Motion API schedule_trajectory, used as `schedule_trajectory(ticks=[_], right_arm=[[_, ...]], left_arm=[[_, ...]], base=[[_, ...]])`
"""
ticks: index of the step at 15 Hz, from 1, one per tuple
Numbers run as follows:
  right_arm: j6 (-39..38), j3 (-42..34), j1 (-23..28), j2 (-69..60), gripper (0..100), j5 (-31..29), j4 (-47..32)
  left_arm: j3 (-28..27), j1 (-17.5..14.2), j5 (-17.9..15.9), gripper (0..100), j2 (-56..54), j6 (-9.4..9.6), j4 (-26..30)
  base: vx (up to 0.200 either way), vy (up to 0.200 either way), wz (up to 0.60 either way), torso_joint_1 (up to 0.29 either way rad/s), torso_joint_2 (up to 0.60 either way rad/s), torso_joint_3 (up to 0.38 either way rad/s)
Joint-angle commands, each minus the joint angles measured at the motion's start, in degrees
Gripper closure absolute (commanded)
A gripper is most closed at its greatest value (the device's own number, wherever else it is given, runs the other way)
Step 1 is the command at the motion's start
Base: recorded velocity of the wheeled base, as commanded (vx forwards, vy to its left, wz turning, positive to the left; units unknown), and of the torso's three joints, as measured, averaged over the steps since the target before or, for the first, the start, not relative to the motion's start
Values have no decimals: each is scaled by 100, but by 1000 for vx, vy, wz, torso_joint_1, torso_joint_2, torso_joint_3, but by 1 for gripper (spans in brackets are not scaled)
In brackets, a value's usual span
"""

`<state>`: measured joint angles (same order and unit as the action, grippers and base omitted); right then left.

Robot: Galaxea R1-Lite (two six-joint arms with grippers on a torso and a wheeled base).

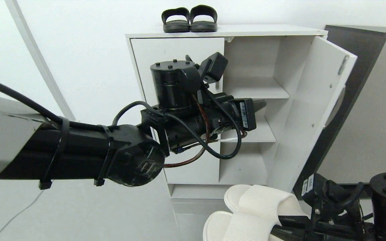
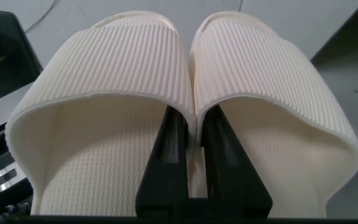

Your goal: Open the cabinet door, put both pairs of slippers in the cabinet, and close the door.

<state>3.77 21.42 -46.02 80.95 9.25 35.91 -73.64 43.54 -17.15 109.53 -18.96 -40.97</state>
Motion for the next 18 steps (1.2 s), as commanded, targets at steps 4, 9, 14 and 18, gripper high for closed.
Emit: schedule_trajectory(ticks=[4, 9, 14, 18], right_arm=[[-87, 249, 304, 317, 100, -20, 12], [-649, 908, 295, 712, 100, -1347, 3], [-1502, 2121, 181, 1793, 100, -3404, 3], [-1634, 2499, -21, 2329, 100, -4529, 21]], left_arm=[[1309, -979, 212, 100, -1391, 85, 160], [2943, -2157, 546, 100, -4098, 314, 1909], [3866, -2333, 3306, 100, -7156, 1324, 3878], [4807, -4020, 3693, 100, -8686, 1403, 4422]], base=[[0, 0, 0, 0, 0, 0], [0, 0, 0, 0, 0, 0], [0, 0, 0, 0, 0, 0], [0, 0, 0, 0, 0, 0]])
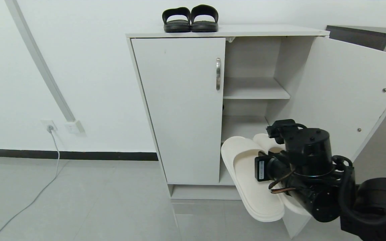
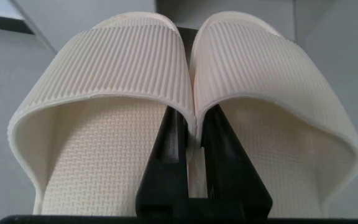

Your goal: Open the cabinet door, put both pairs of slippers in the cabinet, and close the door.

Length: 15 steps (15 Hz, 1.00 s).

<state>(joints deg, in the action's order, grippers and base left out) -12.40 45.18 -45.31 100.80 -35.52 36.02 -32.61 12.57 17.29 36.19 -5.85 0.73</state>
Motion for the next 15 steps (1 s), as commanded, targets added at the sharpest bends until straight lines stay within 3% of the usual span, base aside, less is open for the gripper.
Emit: schedule_trajectory(ticks=[1, 2, 6, 7, 9, 10, 11, 12, 13, 14, 15], right_arm=[[-17, 176, -136, 396, 100, -236, 19], [-8, 193, -153, 440, 100, -262, 63], [-17, 167, -162, 633, 100, -262, 212], [-17, 149, -162, 739, 100, -271, 309], [-8, 105, -153, 888, 100, -271, 564], [18, 79, -162, 950, 100, -271, 722], [18, 79, -162, 976, 100, -271, 783], [18, 61, -162, 1011, 100, -245, 871], [18, 44, -180, 1020, 100, -236, 942], [27, 44, -197, 1029, 100, -236, 994], [36, 70, -197, 1029, 100, -245, 994]], left_arm=[[1064, -1266, 223, 100, -1554, 207, 234], [1494, -1494, 196, 100, -1765, 321, 199], [2619, -1503, 196, 100, -2899, 321, 164], [2848, -1477, 56, 100, -3277, 383, 173], [3147, -1239, -445, 100, -3619, 524, -12], [3226, -1239, -902, 100, -3619, 559, -275], [3252, -1239, -1192, 100, -3611, 550, -302], [3235, -1239, -1737, 100, -3602, 524, 24], [3252, -1248, -1729, 100, -3611, 638, -56], [3261, -1248, -1755, 100, -3611, 884, -73], [3261, -1248, -1755, 100, -3611, 928, -73]], base=[[0, 0, 0, 0, 0, 0], [0, 0, 0, 0, 0, 0], [0, 0, 0, 0, 0, 0], [0, 0, 0, 0, 0, 0], [0, 0, 0, 0, 0, 0], [0, 0, 0, 0, 0, 0], [0, 0, 0, 0, 0, 0], [0, 0, 0, 0, 0, 0], [0, 0, 0, 0, 0, 0], [0, 0, 0, 0, 0, 0], [0, 0, 0, 0, 0, 0]])
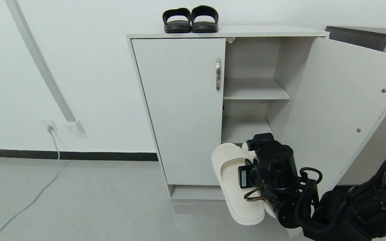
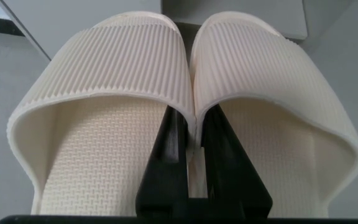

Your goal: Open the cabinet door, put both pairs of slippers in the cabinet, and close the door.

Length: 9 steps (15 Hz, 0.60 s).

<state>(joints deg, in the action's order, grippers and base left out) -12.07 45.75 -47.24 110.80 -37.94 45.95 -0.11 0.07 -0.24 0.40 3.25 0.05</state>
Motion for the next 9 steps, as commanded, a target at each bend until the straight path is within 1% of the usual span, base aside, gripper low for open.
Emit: schedule_trajectory(ticks=[1, 2, 4, 5, 7, 9], right_arm=[[12, 109, -5, 29, 100, -12, 2], [12, 285, 4, 47, 100, -21, -24], [12, 505, 22, 108, 100, -56, -59], [12, 610, 22, 161, 100, -188, -121], [20, 936, 30, 363, 100, -478, -156], [20, 1305, 66, 574, 100, -539, -218]], left_arm=[[11, 1, -2, 100, -31, 0, -5], [11, 10, -2, 100, -31, -27, -5], [11, 1, -2, 100, -31, -220, -5], [11, 1, -2, 100, -31, -282, -5], [11, 1, -2, 100, -31, -264, -5], [11, 1, -2, 100, -31, -264, -5]], base=[[0, 0, 0, 0, 0, 0], [0, 0, 0, 0, 0, 0], [0, 0, 0, 0, 0, 0], [0, 0, 0, 0, 0, 0], [0, 0, 0, 0, 0, 0], [0, 0, 0, 0, 0, 0]])
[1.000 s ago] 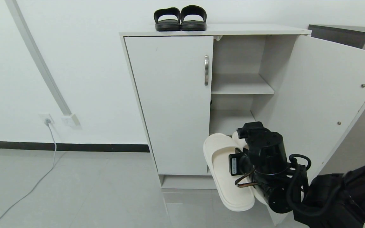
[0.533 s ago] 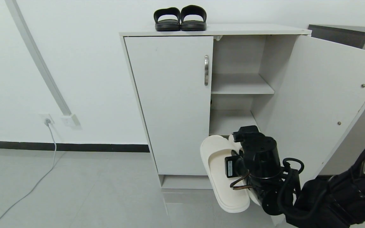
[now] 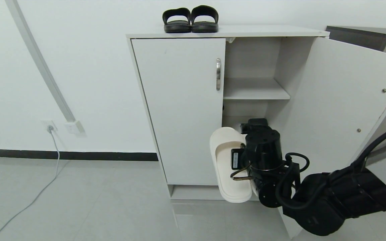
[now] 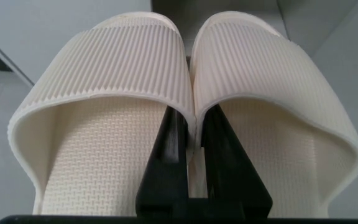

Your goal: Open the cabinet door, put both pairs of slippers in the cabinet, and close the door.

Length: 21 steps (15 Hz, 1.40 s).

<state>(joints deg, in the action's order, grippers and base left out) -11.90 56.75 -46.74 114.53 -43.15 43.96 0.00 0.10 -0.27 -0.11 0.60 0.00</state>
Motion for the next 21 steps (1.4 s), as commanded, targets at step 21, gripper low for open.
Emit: schedule_trajectory(ticks=[21], right_arm=[[144, 425, 455, 649, 100, -228, 262]], left_arm=[[0, -1, 0, 100, 20, -16, 0]], base=[[0, -86, 0, 1, 1, 1]])
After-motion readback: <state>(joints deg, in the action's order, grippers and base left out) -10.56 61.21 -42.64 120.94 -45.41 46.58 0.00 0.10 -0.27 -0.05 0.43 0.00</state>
